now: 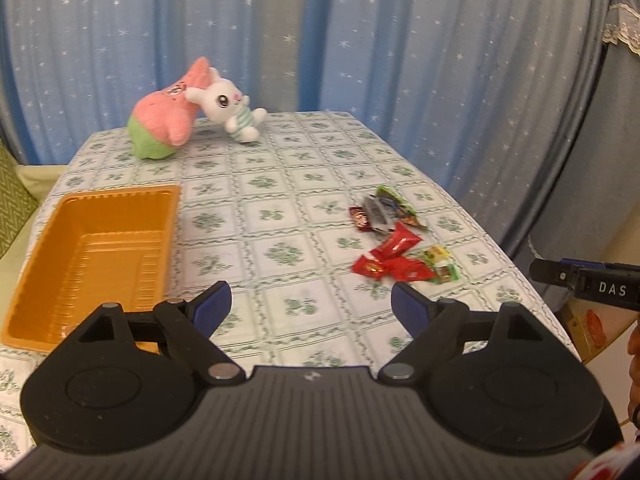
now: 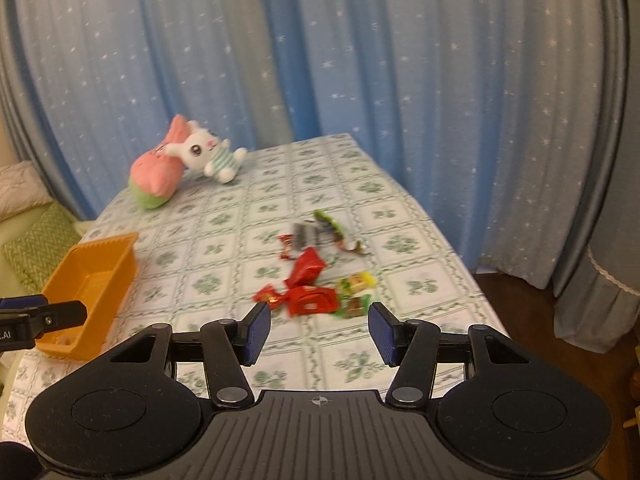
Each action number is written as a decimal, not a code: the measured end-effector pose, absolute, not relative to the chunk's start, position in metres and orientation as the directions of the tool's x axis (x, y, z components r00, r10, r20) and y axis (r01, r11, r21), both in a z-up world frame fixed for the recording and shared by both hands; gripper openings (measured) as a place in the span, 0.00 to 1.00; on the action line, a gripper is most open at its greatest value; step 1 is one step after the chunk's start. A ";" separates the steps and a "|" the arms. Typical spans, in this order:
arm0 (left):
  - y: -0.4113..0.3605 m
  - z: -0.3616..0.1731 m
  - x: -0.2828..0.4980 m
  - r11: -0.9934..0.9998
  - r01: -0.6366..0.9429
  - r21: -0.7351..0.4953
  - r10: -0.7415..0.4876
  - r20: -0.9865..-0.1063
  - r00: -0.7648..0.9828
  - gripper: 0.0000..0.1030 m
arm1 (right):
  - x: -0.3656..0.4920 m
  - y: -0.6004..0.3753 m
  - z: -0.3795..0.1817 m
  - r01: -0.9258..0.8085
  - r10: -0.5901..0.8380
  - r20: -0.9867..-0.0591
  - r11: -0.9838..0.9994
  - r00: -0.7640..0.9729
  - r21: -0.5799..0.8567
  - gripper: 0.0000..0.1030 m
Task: Organize snacks
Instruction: 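Move both open tools back toward the candy pile, then grasp a red square candy packet with the left tool while the right tool grasps a green-wrapped brown candy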
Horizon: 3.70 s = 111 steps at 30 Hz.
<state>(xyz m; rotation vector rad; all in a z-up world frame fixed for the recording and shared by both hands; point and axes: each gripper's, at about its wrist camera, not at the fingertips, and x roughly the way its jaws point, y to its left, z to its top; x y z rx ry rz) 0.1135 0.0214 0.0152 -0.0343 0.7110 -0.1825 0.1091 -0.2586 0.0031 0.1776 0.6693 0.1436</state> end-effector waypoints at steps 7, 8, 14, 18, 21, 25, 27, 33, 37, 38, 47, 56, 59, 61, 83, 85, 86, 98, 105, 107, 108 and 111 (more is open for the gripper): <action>0.004 0.009 0.122 0.979 0.181 -0.096 -0.199 -0.657 0.727 0.83 | 0.113 -0.274 -0.001 -0.046 0.174 -0.612 0.975 0.771 0.219 0.53; 0.003 0.008 0.124 0.978 0.183 -0.097 -0.201 -0.659 0.725 0.83 | 0.114 -0.276 -0.001 -0.044 0.174 -0.613 0.974 0.771 0.221 0.53; -0.004 0.003 0.130 0.976 0.194 -0.097 -0.209 -0.665 0.717 0.83 | 0.120 -0.280 -0.007 -0.036 0.170 -0.624 0.974 0.762 0.222 0.53; -0.007 0.000 0.136 0.976 0.196 -0.096 -0.208 -0.672 0.711 0.83 | 0.125 -0.284 -0.014 -0.029 0.171 -0.635 0.973 0.753 0.229 0.53; -0.008 -0.005 0.141 0.976 0.193 -0.096 -0.206 -0.678 0.705 0.83 | 0.129 -0.286 -0.019 -0.029 0.170 -0.643 0.974 0.747 0.224 0.53; -0.010 -0.014 0.149 0.979 0.187 -0.087 -0.195 -0.690 0.698 0.83 | 0.137 -0.291 -0.028 -0.032 0.168 -0.652 0.976 0.740 0.216 0.53; -0.011 -0.020 0.153 0.980 0.180 -0.086 -0.188 -0.694 0.695 0.83 | 0.142 -0.294 -0.035 -0.037 0.169 -0.655 0.977 0.736 0.210 0.53; -0.012 -0.039 0.170 0.985 0.151 -0.086 -0.167 -0.709 0.685 0.83 | 0.162 -0.298 -0.059 -0.074 0.183 -0.667 0.979 0.723 0.188 0.53; -0.016 -0.054 0.182 0.987 0.140 -0.084 -0.157 -0.718 0.678 0.83 | 0.179 -0.296 -0.075 -0.096 0.192 -0.673 0.979 0.714 0.178 0.53; -0.017 -0.057 0.185 0.987 0.139 -0.084 -0.156 -0.721 0.675 0.83 | 0.184 -0.296 -0.079 -0.099 0.194 -0.676 0.979 0.711 0.176 0.53; -0.024 -0.080 0.211 0.987 0.131 -0.089 -0.154 -0.733 0.662 0.83 | 0.228 -0.281 -0.115 -0.111 0.214 -0.697 0.975 0.684 0.191 0.52; -0.020 -0.097 0.224 0.988 0.111 -0.106 -0.153 -0.741 0.654 0.83 | 0.255 -0.258 -0.137 -0.117 0.192 -0.697 0.981 0.691 0.155 0.52; -0.019 -0.101 0.226 0.987 0.109 -0.115 -0.158 -0.743 0.650 0.83 | 0.260 -0.253 -0.142 -0.119 0.175 -0.699 0.985 0.693 0.128 0.51; -0.019 -0.103 0.227 0.987 0.111 -0.116 -0.161 -0.745 0.648 0.83 | 0.261 -0.251 -0.144 -0.126 0.166 -0.700 0.986 0.694 0.108 0.48; -0.050 -0.127 0.270 0.968 0.118 -0.222 -0.244 -0.714 0.656 0.49 | 0.245 -0.265 -0.133 -0.098 0.155 -0.693 0.988 0.704 0.121 0.26; -0.054 -0.131 0.275 0.967 0.119 -0.223 -0.245 -0.714 0.656 0.44 | 0.245 -0.265 -0.135 -0.095 0.153 -0.696 0.988 0.701 0.121 0.26; -0.056 -0.133 0.277 0.967 0.119 -0.225 -0.247 -0.714 0.655 0.41 | 0.245 -0.265 -0.135 -0.092 0.151 -0.697 0.988 0.701 0.122 0.26; -0.079 -0.142 0.278 0.975 0.198 -0.103 -0.211 -0.717 0.664 0.25 | 0.244 -0.269 -0.137 -0.080 0.145 -0.703 0.989 0.696 0.124 0.26; -0.069 -0.139 0.265 0.972 0.229 -0.049 -0.192 -0.725 0.661 0.19 | 0.242 -0.269 -0.134 -0.082 0.151 -0.701 0.988 0.697 0.131 0.26; -0.064 -0.134 0.260 0.974 0.222 -0.046 -0.186 -0.723 0.666 0.19 | 0.240 -0.269 -0.130 -0.083 0.154 -0.698 0.987 0.699 0.135 0.26; -0.061 -0.131 0.258 0.975 0.218 -0.046 -0.183 -0.721 0.668 0.19 | 0.239 -0.269 -0.128 -0.083 0.155 -0.696 0.987 0.701 0.136 0.26; -0.053 -0.120 0.249 0.978 0.203 -0.046 -0.174 -0.716 0.676 0.19 | 0.235 -0.268 -0.119 -0.087 0.161 -0.689 0.986 0.707 0.142 0.26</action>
